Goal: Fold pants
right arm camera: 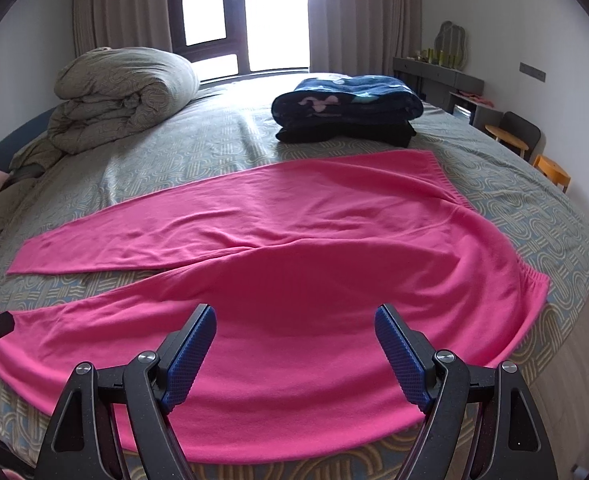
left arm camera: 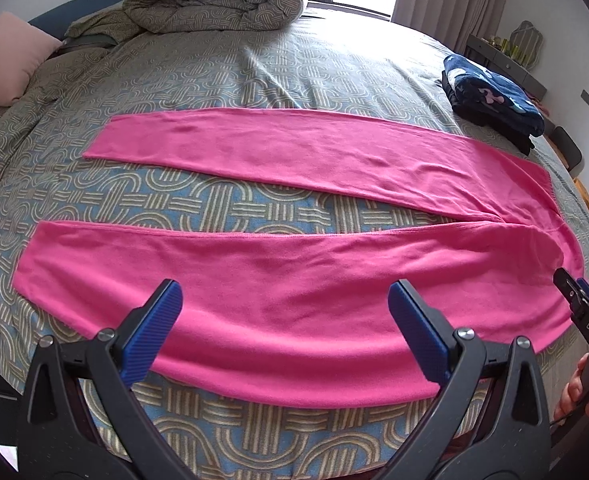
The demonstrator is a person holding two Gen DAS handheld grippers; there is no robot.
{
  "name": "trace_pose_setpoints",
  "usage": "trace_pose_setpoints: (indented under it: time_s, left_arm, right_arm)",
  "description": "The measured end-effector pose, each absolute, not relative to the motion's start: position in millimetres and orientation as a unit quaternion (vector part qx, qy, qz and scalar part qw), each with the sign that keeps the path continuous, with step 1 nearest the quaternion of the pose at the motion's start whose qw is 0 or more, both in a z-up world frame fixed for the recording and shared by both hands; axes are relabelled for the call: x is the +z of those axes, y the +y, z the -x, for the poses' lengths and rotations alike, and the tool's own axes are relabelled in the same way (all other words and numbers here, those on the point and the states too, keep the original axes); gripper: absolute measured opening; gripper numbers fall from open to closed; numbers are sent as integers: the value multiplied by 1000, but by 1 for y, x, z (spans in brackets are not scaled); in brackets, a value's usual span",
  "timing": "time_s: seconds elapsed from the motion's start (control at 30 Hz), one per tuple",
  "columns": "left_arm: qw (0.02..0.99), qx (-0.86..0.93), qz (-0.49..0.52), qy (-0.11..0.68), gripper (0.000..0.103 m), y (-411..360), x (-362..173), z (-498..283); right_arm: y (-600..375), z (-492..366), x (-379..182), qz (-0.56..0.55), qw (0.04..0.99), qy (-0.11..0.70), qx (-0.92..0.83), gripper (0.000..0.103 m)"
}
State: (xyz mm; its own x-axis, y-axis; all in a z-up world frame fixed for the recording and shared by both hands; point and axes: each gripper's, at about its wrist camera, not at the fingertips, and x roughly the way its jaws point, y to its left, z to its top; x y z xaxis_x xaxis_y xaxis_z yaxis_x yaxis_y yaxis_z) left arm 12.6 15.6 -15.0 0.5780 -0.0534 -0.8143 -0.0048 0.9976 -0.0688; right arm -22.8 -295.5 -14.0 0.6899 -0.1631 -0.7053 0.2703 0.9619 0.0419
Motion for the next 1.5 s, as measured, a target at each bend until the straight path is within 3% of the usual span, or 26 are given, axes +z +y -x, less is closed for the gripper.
trace_pose_setpoints:
  time_s: [0.2, 0.5, 0.73, 0.8, 0.87, 0.97, 1.07, 1.3, 1.5]
  left_arm:
    - [887, -9, 23, 460, 102, 15, -14, -11]
    - [883, 34, 40, 467, 102, 47, -21, -10]
    - [867, 35, 45, 495, 102, 73, -27, 3]
    - [863, 38, 67, 500, 101, 90, -29, 10]
    - [862, 40, 88, 497, 90, 107, -32, 19]
    - [853, 40, 122, 505, 83, 128, -41, 28]
    - [836, 50, 157, 523, 74, 144, -53, 29]
    - [804, 65, 264, 529, 69, 180, -68, 21]
    - [787, 72, 323, 520, 64, 197, -75, 12]
  right_arm:
    - [-326, 34, -15, -119, 908, 382, -128, 83]
    - [-424, 69, -30, -325, 850, 370, -185, 83]
    - [-462, 93, -35, -402, 823, 350, -199, 81]
    - [-466, 97, -36, -417, 817, 350, -192, 79]
    - [-470, 101, -40, -427, 810, 356, -187, 73]
    - [-474, 103, -49, -435, 802, 367, -179, 63]
    - [-476, 100, -58, -459, 790, 373, -163, 61]
    - [-477, 88, -67, -470, 787, 370, -153, 58]
    - [-479, 85, -69, -455, 788, 382, -160, 35]
